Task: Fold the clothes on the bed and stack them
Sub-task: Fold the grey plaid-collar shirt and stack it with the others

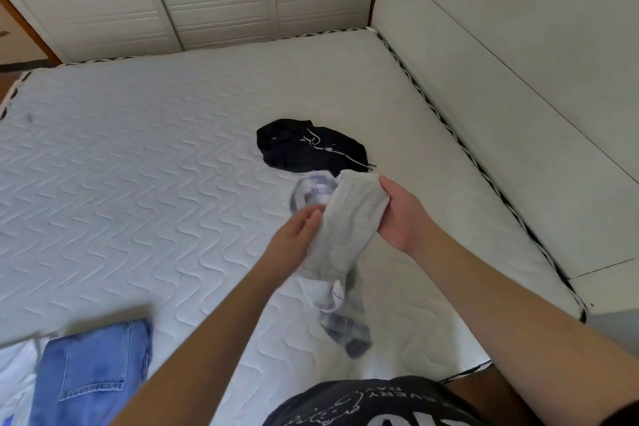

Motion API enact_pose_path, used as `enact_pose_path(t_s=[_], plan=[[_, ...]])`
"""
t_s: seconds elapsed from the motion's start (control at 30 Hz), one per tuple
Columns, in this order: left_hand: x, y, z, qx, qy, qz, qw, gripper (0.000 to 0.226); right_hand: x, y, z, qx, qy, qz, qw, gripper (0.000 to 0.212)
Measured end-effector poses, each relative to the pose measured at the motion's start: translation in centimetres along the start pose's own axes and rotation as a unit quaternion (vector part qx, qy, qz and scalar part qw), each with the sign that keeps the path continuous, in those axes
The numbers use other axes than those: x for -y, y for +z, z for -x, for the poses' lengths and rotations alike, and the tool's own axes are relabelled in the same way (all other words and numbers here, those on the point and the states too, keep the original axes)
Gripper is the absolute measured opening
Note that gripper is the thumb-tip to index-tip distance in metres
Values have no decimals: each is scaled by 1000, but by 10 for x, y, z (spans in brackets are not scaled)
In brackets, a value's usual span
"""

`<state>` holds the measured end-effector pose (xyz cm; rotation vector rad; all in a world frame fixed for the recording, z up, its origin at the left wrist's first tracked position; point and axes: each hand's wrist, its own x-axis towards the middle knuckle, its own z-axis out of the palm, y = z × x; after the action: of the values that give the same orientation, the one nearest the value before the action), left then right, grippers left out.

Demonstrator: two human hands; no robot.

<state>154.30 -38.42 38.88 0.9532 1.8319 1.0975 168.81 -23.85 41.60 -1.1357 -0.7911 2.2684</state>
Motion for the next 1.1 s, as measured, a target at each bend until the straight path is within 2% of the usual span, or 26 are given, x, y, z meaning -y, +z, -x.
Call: enact_pose_path(t_s=[0.07, 0.23, 0.3, 0.37, 0.5, 0.57, 0.6, 0.67, 0.73, 0.83, 0.9, 1.0, 1.1], plan=[[11, 9, 16, 27, 17, 28, 999, 29, 2, 8, 2, 6, 3, -16, 1000, 48], [21, 23, 24, 27, 52, -53, 997, 110, 0, 19, 5, 31, -2, -53, 998, 46], [21, 20, 22, 31, 60, -87, 994, 123, 1, 21, 7, 36, -11, -65, 997, 46], [22, 15, 22, 46, 105, -129, 985, 127, 4, 19, 6, 31, -19, -73, 997, 46], [14, 1, 26, 99, 184, -279, 937, 107, 9, 11, 7, 26, -40, -32, 998, 44], [8, -5, 22, 94, 167, -331, 924, 88, 11, 8, 9, 19, -57, -16, 998, 42], [3, -7, 19, 77, 144, -317, 934, 77, 11, 7, 10, 13, -61, -16, 998, 40], [-11, -6, 17, 29, 81, -204, 975, 59, 11, 6, 10, -2, -58, -16, 998, 35], [-27, -4, 13, -18, 48, -41, 998, 50, 11, 5, 10, 4, -45, -2, 999, 33], [-53, 1, 6, -71, 33, 157, 984, 35, 3, 3, 13, 28, -11, 8, 1000, 38], [-68, 4, 2, -93, 27, 197, 976, 29, -11, 2, 16, 29, 10, 45, 999, 37], [-77, 8, -5, -123, 9, 215, 969, 32, -37, -8, 25, 27, 42, 148, 988, 31], [-78, 8, -5, -150, -7, 206, 967, 34, -55, -34, 35, 56, 54, 234, 969, 42]])
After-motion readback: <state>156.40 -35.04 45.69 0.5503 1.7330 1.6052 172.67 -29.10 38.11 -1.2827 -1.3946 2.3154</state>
